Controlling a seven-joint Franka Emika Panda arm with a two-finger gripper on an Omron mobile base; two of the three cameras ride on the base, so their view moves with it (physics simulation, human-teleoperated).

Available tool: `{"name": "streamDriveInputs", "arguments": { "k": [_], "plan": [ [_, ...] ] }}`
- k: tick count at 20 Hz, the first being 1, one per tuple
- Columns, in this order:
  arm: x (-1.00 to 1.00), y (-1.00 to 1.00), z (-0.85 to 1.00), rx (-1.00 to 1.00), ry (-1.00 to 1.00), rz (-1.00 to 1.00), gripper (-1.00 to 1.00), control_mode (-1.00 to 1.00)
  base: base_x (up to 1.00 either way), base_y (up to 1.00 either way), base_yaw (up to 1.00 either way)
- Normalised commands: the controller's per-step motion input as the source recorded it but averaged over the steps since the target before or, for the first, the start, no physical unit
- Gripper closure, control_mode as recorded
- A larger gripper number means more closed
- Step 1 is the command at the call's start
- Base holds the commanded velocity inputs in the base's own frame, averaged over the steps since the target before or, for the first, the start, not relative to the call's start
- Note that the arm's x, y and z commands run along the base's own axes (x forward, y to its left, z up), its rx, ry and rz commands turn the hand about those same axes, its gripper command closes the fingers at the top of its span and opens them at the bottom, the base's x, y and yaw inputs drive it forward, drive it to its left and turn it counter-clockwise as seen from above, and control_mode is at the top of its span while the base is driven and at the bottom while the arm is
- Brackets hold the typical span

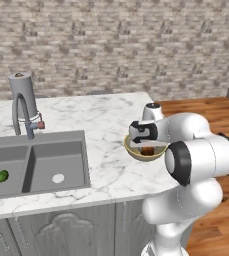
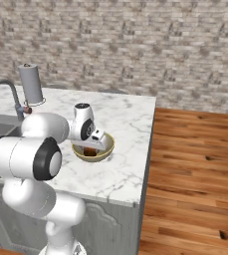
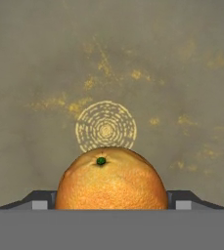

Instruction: Pick the oranges from the cabinet and place them in one bowl. Pick the avocado from the sink and place it in the other bowl.

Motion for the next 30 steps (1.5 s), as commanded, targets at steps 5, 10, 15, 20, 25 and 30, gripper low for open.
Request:
{"name": "streamDriveInputs", "arguments": {
  "k": [5, 10, 15, 20, 25, 30],
  "plan": [
    [0.03, 0.0, -0.06, 0.0, 0.0, 0.0, 1.0, -1.0, 0.0, 0.0, 0.0],
    [0.03, 0.0, -0.06, 0.0, 0.0, 0.0, 1.0, -1.0, 0.0, 0.0, 0.0],
    [0.03, 0.0, -0.06, 0.0, 0.0, 0.0, 1.0, -1.0, 0.0, 0.0, 0.0],
    [0.05, 0.0, -0.06, 0.0, 0.0, 0.0, 1.0, -1.0, 0.0, 0.0, 0.0],
    [0.06, 0.0, -0.04, 0.0, 0.0, 0.0, 1.0, -1.0, 0.0, 0.0, 0.0],
    [0.07, 0.0, -0.02, 0.0, 0.0, 0.0, 1.0, -1.0, 0.0, 0.0, 0.0]
  ]
}}
